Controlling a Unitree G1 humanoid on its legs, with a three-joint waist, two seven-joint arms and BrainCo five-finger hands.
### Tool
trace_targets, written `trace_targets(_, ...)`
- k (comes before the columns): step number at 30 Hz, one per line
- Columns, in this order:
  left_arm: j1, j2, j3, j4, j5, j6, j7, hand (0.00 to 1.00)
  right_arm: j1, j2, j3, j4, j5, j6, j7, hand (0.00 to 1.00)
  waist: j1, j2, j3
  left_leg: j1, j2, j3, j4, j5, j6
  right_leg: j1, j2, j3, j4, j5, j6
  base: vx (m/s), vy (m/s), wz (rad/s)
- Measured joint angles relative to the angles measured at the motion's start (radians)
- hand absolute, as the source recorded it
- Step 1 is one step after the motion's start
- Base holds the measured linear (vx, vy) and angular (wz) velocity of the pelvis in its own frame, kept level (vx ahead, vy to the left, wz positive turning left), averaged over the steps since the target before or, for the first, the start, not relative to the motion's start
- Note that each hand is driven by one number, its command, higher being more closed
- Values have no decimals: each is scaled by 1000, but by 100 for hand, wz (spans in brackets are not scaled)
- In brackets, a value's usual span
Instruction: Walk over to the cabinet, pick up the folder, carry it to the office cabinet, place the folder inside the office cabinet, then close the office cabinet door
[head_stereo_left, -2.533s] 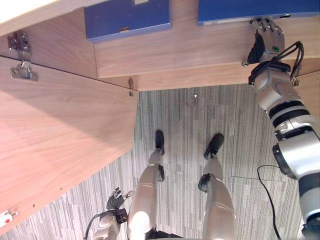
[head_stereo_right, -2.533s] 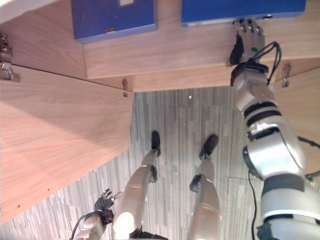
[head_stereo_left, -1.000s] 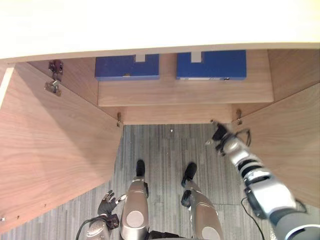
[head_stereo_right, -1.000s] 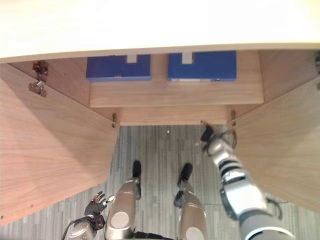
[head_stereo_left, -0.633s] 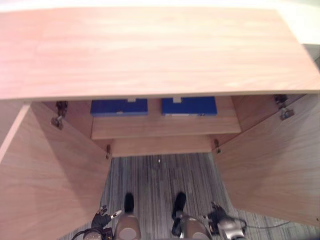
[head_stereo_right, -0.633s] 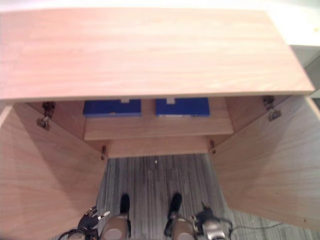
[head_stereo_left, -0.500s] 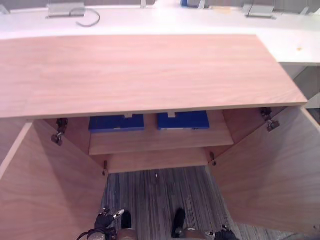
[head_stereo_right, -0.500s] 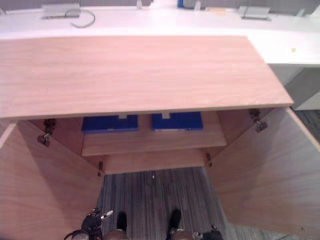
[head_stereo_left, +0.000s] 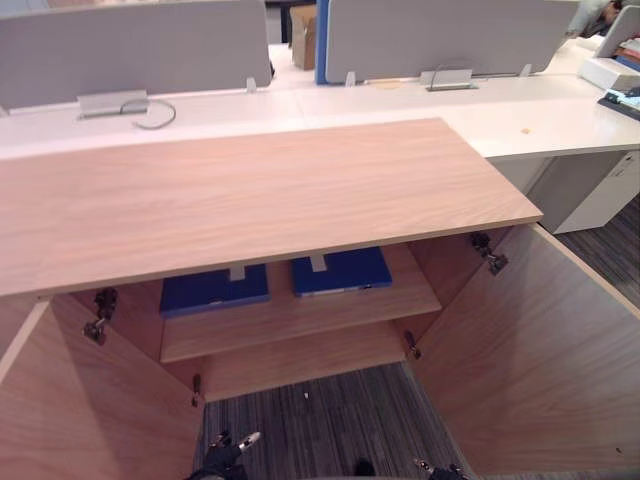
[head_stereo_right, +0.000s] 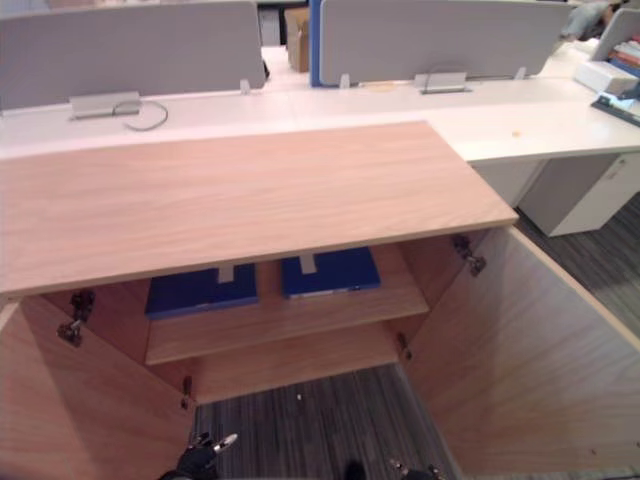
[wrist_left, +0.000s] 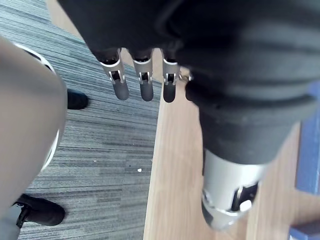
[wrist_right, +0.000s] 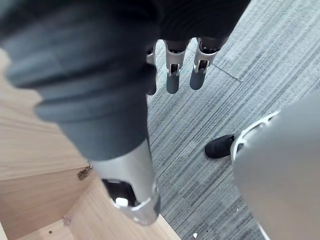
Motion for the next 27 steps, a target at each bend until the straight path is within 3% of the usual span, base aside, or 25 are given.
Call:
trace_targets(3, -22, -9, -91, 0, 18, -5, 1, 0, -35, -46, 55, 42, -17, 2, 0, 0, 3, 1, 15, 5, -42, -97, 32, -36, 17, -28, -11, 80, 44, -11, -3, -44, 86, -66)
trace_targets(4, -27, -18, -116, 0, 50, -10, 1, 0, -56, -61, 55, 49, -19, 1, 0, 0, 7, 21, 24, 21, -73, -161, 10, -80, 13, -48, -8, 124, 53, -6, -1, -91, 225, -103)
trace_targets(7, -40, -5, -152, 28, 106, -14, -1, 0, -50, -61, 46, 66, -17, 3, 1, 0, -5, 23, 27, 54, -111, -120, -10, -102, 43, -46, -17, 194, 15, 37, 15, -70, 187, -74)
trace_targets(12, -28, 19, -145, 56, 161, -13, -11, 0, 10, -64, -23, 67, 6, 11, 2, 0, -16, 23, 18, 89, -141, -77, -63, -85, 58, -16, -37, 228, -85, 93, 25, 33, 114, -29)
trace_targets(20, 11, 33, 47, 87, 150, -13, -20, 0, 20, -65, -161, 75, 43, 12, 28, 0, -22, 13, 17, 143, -144, -58, -94, -87, 64, 0, -29, 254, -90, 94, 26, 51, 43, -14)
trace_targets(27, 31, 18, 176, 85, 117, -12, -21, 0, -14, -60, -158, 20, 109, 12, 35, 0, -8, 3, 16, 160, -139, 87, -36, -134, 71, -53, 2, 358, -59, 127, 14, -56, 50, -56)
